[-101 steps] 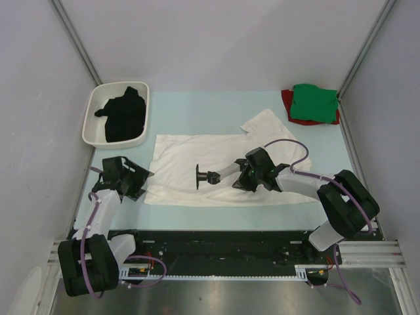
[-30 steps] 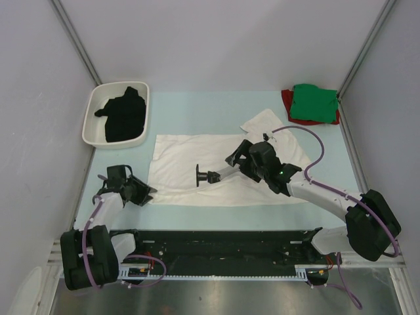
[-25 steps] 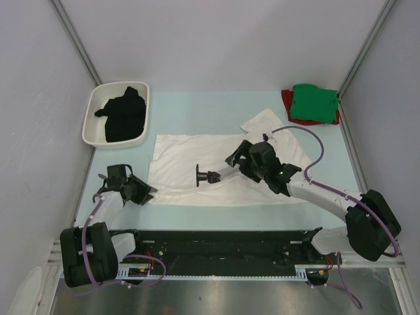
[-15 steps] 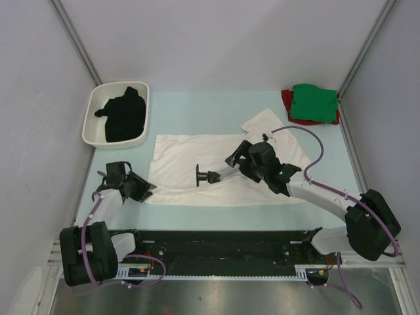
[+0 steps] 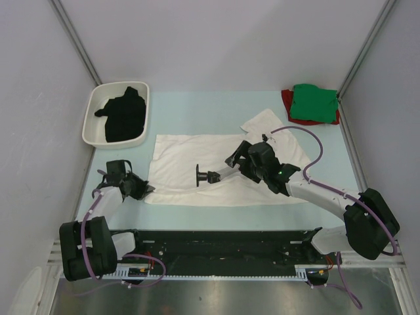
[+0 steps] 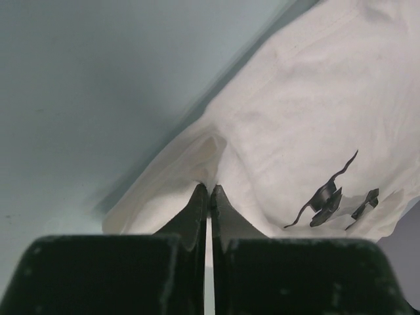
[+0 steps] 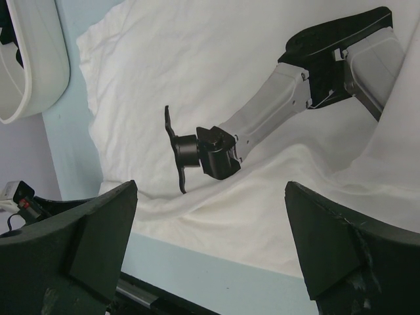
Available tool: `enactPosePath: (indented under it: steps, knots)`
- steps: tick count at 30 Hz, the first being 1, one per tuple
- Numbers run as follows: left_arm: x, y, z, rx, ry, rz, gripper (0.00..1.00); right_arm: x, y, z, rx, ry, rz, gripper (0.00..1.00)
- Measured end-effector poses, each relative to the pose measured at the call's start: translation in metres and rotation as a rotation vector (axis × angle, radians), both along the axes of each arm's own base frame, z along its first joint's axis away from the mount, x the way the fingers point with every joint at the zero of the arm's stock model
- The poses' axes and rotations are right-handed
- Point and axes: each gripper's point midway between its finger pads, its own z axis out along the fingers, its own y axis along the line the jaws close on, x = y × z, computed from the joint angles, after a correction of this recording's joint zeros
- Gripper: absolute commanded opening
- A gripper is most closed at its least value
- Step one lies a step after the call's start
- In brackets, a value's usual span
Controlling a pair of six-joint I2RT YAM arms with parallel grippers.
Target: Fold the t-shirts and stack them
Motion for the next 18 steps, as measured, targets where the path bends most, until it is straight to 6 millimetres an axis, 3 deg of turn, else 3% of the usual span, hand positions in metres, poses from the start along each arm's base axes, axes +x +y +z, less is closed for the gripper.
enactPosePath:
  steps: [7, 18]
  knots:
    - [0.007, 0.001, 0.0, -0.002, 0.004, 0.004, 0.0, 0.0, 0.0, 0.0, -0.001, 0.0, 0.0, 1.0]
    - [0.039, 0.007, 0.013, 0.003, -0.025, 0.007, 0.0, 0.0, -0.001, 0.0, -0.011, -0.006, 0.008, 1.0]
